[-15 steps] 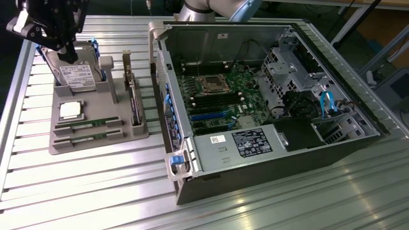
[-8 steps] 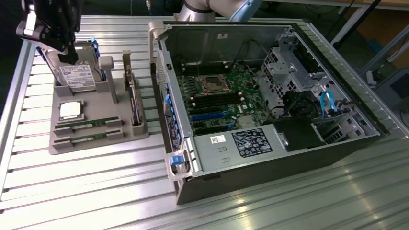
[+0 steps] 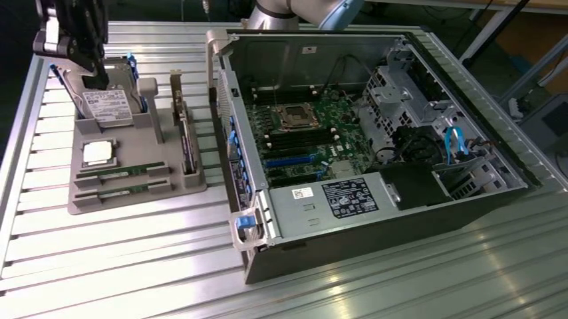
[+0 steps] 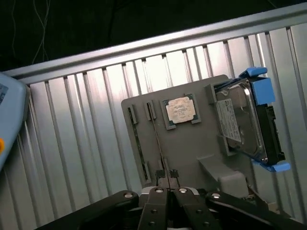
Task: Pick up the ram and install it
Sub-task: 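Pick up the ram and move it above insertion slot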
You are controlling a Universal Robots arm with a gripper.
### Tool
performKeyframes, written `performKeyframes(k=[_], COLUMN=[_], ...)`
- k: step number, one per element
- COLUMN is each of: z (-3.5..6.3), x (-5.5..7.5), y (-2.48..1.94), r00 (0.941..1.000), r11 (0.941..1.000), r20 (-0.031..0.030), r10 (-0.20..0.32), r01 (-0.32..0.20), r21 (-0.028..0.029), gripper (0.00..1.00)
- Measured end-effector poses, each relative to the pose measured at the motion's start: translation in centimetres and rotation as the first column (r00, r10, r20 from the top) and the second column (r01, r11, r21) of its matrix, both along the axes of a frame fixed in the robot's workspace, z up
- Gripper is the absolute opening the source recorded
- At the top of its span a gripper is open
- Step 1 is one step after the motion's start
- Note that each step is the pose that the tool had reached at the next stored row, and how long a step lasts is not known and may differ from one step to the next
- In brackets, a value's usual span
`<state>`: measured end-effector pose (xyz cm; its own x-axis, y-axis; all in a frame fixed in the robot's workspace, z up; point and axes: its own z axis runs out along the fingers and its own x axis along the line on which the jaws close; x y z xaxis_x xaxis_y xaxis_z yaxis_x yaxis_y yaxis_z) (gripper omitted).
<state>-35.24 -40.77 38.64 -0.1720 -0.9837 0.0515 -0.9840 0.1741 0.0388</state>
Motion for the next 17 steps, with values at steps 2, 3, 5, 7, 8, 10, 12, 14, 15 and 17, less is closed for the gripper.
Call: performKeyframes(k=[2,3,5,7,8,10,12,14,15,17], z=[0.0,0.0,0.0,0.0,0.0,0.0,0.0,0.0,0.0,0.0], x=[0.0,0.0,0.0,0.0,0.0,0.0,0.0,0.0,0.0,0.0], y=[0.0,0.0,0.0,0.0,0.0,0.0,0.0,0.0,0.0,0.0], r00=[0.9995,0.9993,0.9989,0.9989,0.9989,0.9984,0.9977,0.997,0.9968,0.9967], r11=[0.9995,0.9993,0.9989,0.9989,0.9989,0.9984,0.9977,0.997,0.9968,0.9967], r20=[0.0,0.0,0.0,0.0,-0.0001,0.0,0.0,0.0,0.0,0.0], r10=[0.03,0.038,0.046,0.046,0.047,0.056,0.068,0.077,0.08,0.081], r01=[-0.03,-0.038,-0.046,-0.046,-0.047,-0.056,-0.068,-0.077,-0.08,-0.081], r21=[0.0,0.0,0.0,0.0,0.0,0.0,0.0,0.0,0.0,0.0], gripper=[0.1,0.1,0.1,0.1,0.1,0.1,0.1,0.1,0.1,0.1])
